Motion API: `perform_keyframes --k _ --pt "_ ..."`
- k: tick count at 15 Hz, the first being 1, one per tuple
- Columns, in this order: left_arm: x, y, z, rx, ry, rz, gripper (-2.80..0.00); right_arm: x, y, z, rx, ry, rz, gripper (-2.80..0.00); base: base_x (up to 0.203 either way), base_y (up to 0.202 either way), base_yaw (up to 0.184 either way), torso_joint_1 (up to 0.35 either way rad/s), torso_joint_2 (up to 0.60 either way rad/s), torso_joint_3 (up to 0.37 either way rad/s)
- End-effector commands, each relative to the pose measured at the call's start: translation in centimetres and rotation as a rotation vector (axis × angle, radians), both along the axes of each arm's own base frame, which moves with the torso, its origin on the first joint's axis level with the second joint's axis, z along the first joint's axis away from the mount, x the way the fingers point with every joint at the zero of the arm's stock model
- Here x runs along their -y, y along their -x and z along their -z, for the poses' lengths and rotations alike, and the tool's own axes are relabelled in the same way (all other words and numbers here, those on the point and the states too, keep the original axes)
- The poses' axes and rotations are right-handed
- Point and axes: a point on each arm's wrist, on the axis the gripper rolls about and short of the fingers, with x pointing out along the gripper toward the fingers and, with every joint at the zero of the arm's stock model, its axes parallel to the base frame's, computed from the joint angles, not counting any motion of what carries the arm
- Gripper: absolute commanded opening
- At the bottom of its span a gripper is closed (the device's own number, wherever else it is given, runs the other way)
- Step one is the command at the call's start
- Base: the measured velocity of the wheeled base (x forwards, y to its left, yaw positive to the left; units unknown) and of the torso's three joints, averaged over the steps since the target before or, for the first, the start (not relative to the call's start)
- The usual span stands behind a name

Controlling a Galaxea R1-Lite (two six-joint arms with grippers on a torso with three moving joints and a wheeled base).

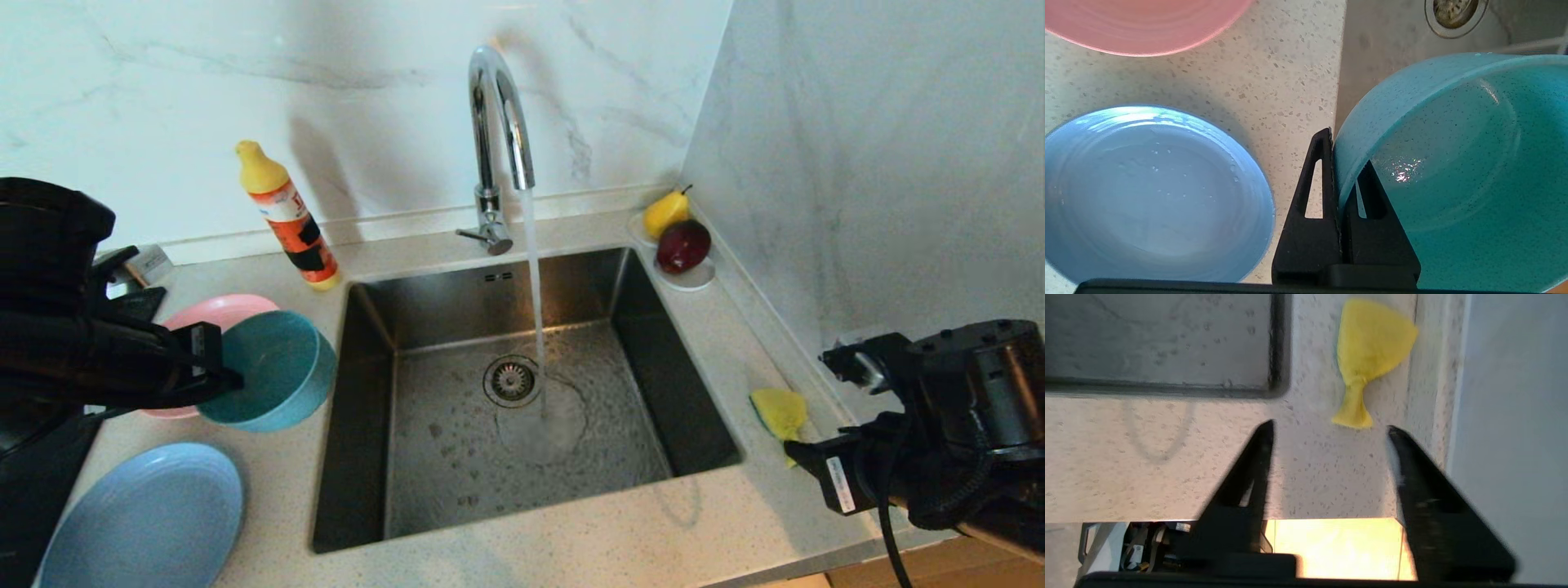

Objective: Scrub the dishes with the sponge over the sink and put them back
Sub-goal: Pick up a bowl and the sponge

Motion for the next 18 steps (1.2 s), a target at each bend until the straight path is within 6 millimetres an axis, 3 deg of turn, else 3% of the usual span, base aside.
perform_keyframes --k 1,18 --pt "0.8 -0.3 0.4 -0.018 0.001 0.024 -2.80 0.5 -0.4 1.1 -0.041 0.014 0.028 0.00 0.000 0.000 0.000 0.000 0.00 0.000" --pt "1.0 -0.8 1.3 -0.044 -0.002 0.005 -2.80 1.5 -4.8 5.7 -0.176 -0.120 0.114 0.00 0.000 0.000 0.000 0.000 0.00 0.000"
